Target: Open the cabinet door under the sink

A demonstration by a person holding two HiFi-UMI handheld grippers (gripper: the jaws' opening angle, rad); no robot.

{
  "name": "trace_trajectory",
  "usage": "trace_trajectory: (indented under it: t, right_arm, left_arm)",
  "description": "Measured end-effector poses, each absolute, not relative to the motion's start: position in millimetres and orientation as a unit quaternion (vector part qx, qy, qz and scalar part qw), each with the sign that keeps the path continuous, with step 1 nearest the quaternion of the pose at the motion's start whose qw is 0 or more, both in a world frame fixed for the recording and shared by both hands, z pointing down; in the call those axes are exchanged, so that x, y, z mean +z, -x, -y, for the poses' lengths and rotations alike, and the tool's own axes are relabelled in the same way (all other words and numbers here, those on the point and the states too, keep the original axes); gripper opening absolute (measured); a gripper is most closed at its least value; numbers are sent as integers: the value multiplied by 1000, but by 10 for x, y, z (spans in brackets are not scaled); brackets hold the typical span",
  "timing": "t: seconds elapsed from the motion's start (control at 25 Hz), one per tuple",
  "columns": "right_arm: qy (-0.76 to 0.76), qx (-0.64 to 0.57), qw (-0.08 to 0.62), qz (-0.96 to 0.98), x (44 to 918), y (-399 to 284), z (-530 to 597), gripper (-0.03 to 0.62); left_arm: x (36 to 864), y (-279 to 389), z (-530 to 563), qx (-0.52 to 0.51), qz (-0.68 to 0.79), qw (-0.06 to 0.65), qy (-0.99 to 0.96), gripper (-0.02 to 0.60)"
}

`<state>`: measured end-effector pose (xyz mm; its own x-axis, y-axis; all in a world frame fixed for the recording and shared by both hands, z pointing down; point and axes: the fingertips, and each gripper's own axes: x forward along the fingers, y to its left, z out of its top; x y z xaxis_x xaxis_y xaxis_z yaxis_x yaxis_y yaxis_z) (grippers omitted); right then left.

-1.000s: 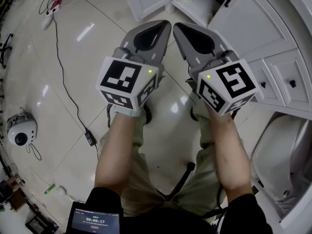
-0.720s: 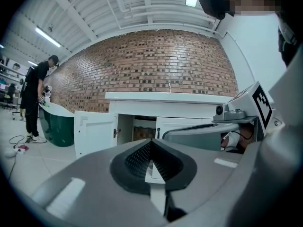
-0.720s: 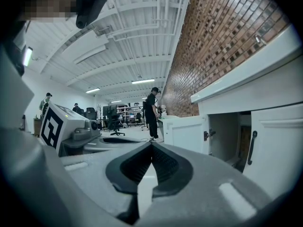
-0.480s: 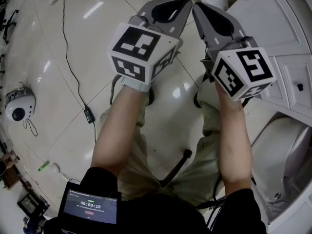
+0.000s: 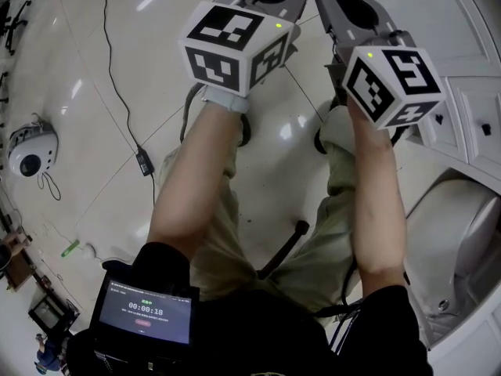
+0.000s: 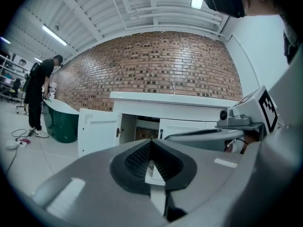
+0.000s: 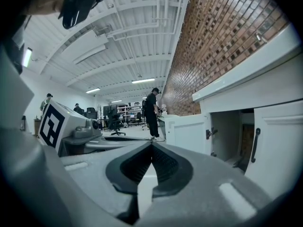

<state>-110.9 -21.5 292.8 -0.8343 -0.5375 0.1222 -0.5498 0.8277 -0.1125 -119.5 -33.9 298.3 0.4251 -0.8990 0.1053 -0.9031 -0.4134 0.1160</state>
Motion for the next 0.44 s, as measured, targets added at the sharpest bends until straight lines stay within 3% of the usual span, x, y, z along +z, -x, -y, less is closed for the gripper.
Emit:
trace_trajectory:
  t: [0.44]
  right_arm:
    - [-284,74,41,955,2923,1085,223,-9]
  left_arm:
    - [2955,1175,341,10,534,79,-842,15]
